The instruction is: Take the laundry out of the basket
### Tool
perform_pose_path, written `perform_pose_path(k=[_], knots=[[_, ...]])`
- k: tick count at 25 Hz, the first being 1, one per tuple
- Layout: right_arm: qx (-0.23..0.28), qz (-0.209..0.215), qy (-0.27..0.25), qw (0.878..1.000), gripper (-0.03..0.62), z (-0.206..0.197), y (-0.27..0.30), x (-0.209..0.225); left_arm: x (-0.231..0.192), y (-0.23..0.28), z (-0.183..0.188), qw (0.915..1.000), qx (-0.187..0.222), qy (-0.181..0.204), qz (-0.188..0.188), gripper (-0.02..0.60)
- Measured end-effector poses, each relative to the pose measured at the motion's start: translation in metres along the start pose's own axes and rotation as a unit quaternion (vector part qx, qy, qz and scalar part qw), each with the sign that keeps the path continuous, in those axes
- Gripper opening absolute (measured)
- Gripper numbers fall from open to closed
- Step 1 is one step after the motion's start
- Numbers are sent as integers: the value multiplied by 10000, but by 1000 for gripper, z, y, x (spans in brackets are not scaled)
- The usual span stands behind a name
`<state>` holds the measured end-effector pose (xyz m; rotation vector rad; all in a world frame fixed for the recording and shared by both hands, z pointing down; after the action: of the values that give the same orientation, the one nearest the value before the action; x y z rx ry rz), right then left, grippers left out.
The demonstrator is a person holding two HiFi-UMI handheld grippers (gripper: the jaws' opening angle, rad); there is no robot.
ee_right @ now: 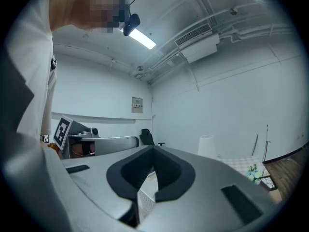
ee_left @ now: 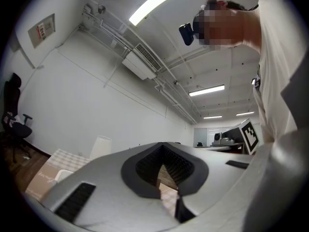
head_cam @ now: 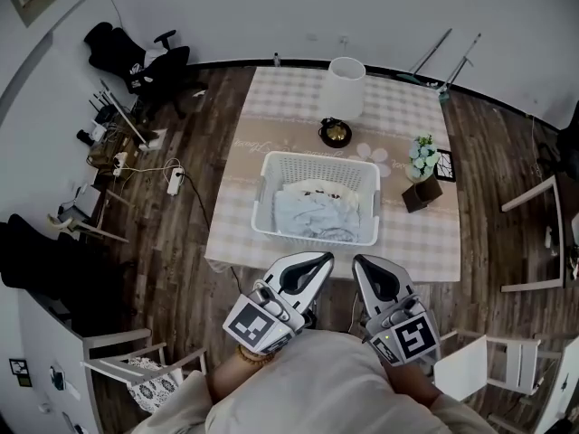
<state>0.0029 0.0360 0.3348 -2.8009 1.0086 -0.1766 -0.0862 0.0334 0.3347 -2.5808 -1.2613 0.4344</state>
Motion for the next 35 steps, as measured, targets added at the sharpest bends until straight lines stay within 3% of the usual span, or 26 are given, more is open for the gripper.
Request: perform_pose_path(k=[11,17,21,24,27,31,35], knots=[[1,-299,9,9996,8,-16,46,12,-55,8,2,9998,92,-31,-153,23],[-42,-327,41,9994,8,-17,48,26,-57,17,-11,9993,-287,-204,-118,23],[-156,-240,14,9996,8,-19,49,38,-62,30,-13,9998,-137,27,-159,23],[-380,-45,-106,9992,8,-26,50,48,-65,35,-25,9976,-670,-15,-179,23],[-663,190,-344,9970,8,-38,55,57,-76,38,-33,9945,-983,177,-329,23],[-1415,528,-511,9872,29,-73,63,67,-96,43,-57,9824,-1516,757,-784,23],[-1879,906,-765,9750,33,-111,73,77,-112,46,-92,9530,-2221,1531,-1376,25]])
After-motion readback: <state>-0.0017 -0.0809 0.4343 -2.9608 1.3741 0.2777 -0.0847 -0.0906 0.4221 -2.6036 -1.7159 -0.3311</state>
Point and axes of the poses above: the fingertips, and each gripper's own axes: y forward along the fingers, x to its right, z out of its top, the point moved 3 cm from there along -y, backward along the fingers, and after that the axes turned 13 degrees about x, right-handed, at the moved point
